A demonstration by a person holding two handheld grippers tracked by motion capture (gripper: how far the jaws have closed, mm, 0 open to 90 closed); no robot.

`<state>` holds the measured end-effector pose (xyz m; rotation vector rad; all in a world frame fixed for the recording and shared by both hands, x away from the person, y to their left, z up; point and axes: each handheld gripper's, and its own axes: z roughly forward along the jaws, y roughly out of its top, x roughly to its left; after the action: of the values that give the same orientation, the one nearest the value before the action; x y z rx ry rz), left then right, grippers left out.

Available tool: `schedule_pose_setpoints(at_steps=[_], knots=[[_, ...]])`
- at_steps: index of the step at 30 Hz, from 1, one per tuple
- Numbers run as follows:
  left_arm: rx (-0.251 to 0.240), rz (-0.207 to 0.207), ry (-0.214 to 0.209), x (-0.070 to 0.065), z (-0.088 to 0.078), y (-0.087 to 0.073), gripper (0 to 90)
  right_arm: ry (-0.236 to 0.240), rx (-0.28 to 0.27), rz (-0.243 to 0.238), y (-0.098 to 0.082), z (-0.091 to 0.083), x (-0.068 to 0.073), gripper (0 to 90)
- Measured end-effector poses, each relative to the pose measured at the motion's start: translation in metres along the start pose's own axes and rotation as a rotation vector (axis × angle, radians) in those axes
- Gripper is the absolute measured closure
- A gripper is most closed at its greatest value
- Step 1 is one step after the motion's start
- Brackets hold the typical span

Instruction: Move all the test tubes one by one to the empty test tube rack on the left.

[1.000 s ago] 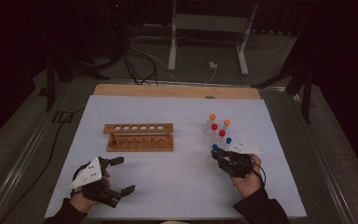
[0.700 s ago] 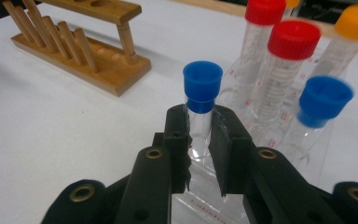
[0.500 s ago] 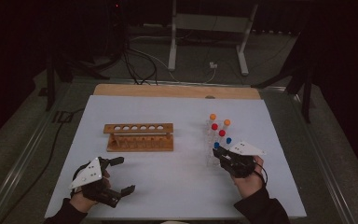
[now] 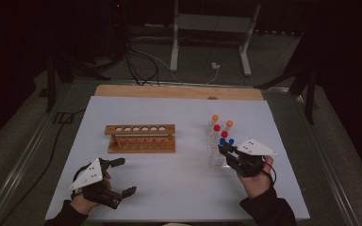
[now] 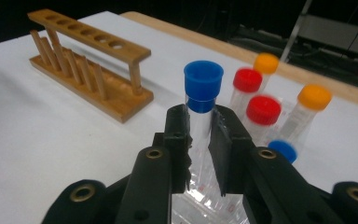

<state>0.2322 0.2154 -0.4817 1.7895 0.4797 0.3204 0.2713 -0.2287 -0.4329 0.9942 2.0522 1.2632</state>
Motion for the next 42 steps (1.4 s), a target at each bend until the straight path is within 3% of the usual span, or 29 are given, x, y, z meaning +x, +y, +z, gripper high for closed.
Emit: schedule_pose_setpoints(at_steps=[7, 19, 22, 27, 29, 34, 42], knots=[[0.006, -0.006, -0.013, -0.001, 0.001, 0.003, 0.5, 0.025, -0.052, -0.022, 0.015, -0.008, 0.005, 77.1], [-0.003, 0.017, -0.03, -0.002, 0.009, 0.018, 0.6, 0.108, -0.048, -0.046, 0.02, 0.001, 0.02, 77.2], [-0.008, 0.006, -0.059, 0.001, 0.018, 0.028, 0.6, 0.145, -0.038, -0.056, 0.02, 0.006, 0.026, 77.1], [0.028, 0.001, -0.081, 0.002, 0.029, 0.038, 0.6, 0.171, -0.025, -0.066, 0.017, 0.01, 0.033, 77.2], [0.028, -0.012, -0.112, 0.001, 0.034, 0.042, 0.6, 0.183, -0.017, -0.07, 0.016, 0.012, 0.035, 77.2], [0.032, -0.025, -0.144, 0.0, 0.047, 0.053, 0.6, 0.209, -0.008, -0.074, 0.013, 0.015, 0.04, 77.1], [0.029, -0.022, -0.166, 0.002, 0.064, 0.071, 0.6, 0.247, 0.008, -0.083, 0.01, 0.019, 0.05, 77.1]])
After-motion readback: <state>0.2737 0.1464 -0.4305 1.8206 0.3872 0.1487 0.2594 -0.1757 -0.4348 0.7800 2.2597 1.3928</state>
